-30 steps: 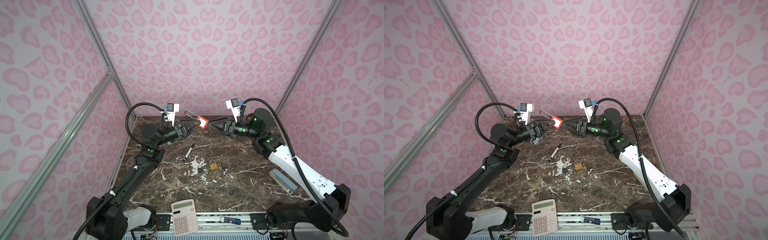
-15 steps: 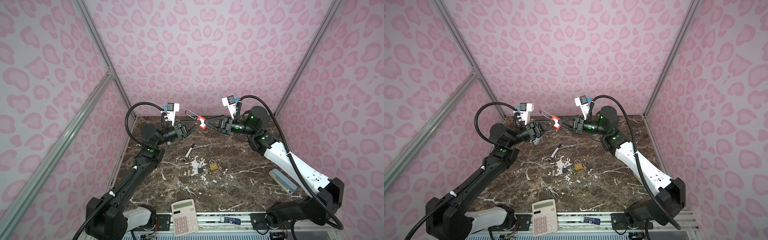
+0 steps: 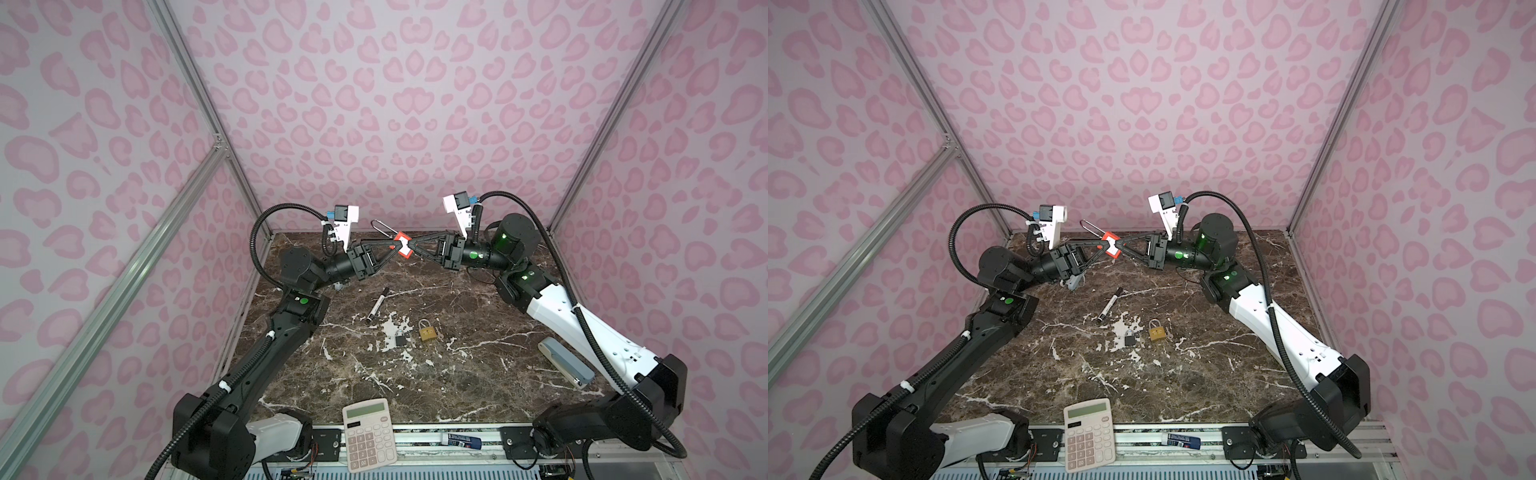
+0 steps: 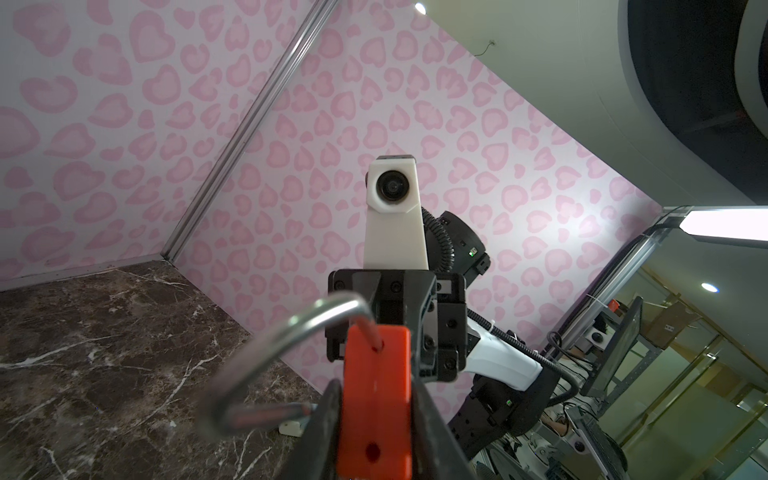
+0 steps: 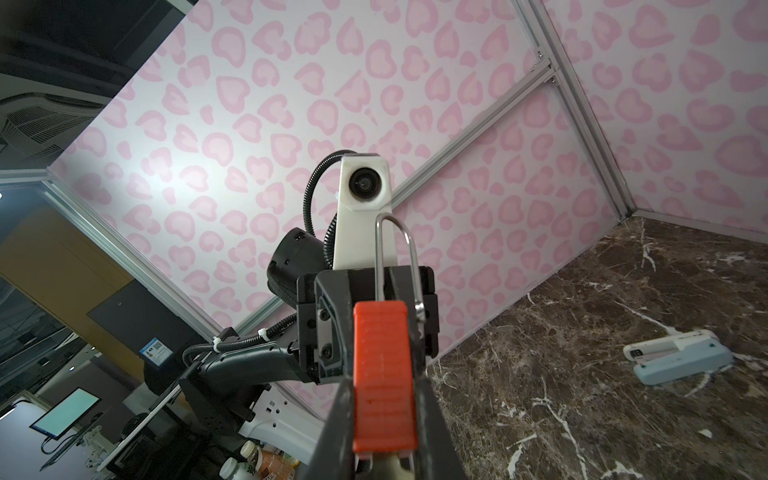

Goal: Lock with the key

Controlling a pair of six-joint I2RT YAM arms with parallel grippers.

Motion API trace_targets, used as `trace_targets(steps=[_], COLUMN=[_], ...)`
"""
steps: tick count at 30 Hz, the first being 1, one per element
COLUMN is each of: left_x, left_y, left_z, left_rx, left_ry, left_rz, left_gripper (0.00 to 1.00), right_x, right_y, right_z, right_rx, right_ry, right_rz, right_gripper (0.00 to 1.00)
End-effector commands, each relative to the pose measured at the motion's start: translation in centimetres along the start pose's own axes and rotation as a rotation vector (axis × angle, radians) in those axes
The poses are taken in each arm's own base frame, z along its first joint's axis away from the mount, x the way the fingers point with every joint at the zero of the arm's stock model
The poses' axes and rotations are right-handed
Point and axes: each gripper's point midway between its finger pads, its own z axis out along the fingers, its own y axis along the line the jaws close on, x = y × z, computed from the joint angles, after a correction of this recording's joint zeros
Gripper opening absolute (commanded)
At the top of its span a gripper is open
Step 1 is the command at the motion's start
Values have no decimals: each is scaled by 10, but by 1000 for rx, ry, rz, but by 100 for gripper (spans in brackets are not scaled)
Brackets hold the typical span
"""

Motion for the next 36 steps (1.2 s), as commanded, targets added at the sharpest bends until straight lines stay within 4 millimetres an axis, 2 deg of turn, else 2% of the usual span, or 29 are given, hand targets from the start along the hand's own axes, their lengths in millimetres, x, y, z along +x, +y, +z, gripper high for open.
trace_targets(steps=[1,3,7,15,21,36], left_x=[-6,-5,-5,-10,-18,-29], left_y=[-5,-3,0,3,-3,1], left_z=[1,0,-2,-12,-13,-7], left_rx=[10,4,-6,-33,-23,-14], left_ry=[-11,-11,-13,-31,-40,-55], left_rz=[37,37,35,39,54,53], left_gripper=[48,54,58,59,59,59], right_x=[-5,-7,-10,-4,-2,10], right_y=[5,4,2,-3,-5,-1], right_z=[-3,-7,-15,-29,-41,-45], right_rx=[-15,-6,13,49,76,66], right_ry=[-22,-30,-45,-31,-7,34], right_rz=[-36,-37,-39,-45,-46,-29], right_gripper=[8,7,7,7,7,7])
